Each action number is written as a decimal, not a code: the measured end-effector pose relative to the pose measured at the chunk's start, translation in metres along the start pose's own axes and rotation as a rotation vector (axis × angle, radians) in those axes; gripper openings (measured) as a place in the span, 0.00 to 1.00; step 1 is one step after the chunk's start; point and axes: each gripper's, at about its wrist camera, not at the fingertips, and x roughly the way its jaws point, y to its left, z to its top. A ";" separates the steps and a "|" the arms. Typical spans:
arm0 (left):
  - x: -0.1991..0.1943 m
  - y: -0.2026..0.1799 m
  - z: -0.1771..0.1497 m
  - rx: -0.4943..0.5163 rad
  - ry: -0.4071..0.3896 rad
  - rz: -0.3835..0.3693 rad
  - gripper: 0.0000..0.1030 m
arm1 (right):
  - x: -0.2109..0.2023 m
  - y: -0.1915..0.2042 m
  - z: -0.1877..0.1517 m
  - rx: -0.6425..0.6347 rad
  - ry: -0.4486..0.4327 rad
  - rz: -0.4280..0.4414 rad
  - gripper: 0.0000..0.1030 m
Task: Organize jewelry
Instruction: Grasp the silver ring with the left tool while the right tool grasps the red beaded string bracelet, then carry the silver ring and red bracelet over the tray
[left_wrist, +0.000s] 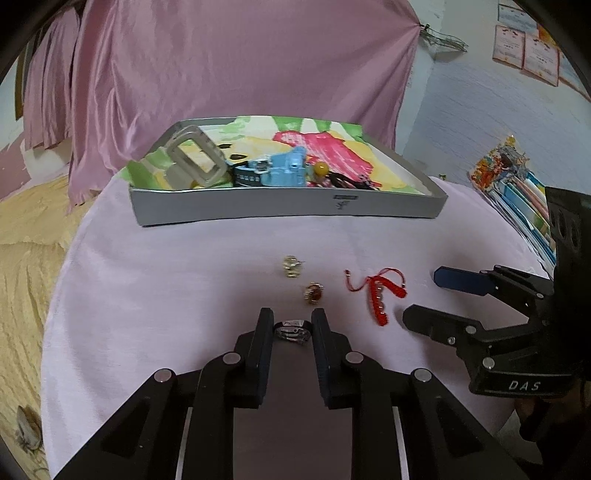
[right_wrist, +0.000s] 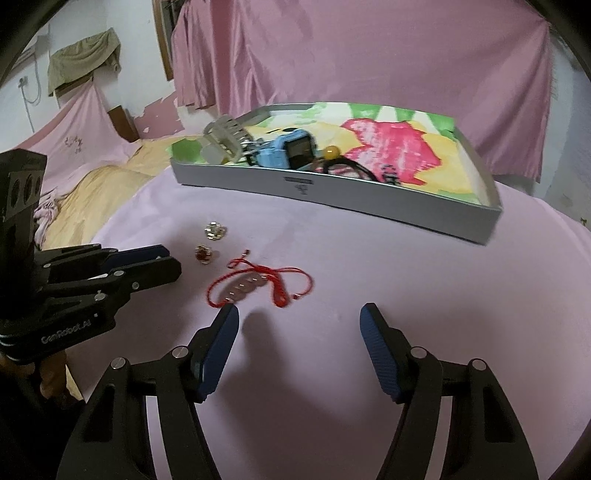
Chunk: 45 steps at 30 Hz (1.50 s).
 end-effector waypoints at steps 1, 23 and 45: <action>0.000 0.002 0.000 -0.005 -0.001 0.002 0.19 | 0.001 0.003 0.001 -0.008 0.003 0.003 0.61; -0.006 0.027 -0.005 -0.037 -0.020 -0.026 0.19 | 0.016 0.028 0.015 -0.083 0.006 -0.014 0.43; -0.010 0.007 -0.001 0.004 -0.058 -0.029 0.19 | 0.015 0.014 0.017 -0.023 -0.025 0.040 0.04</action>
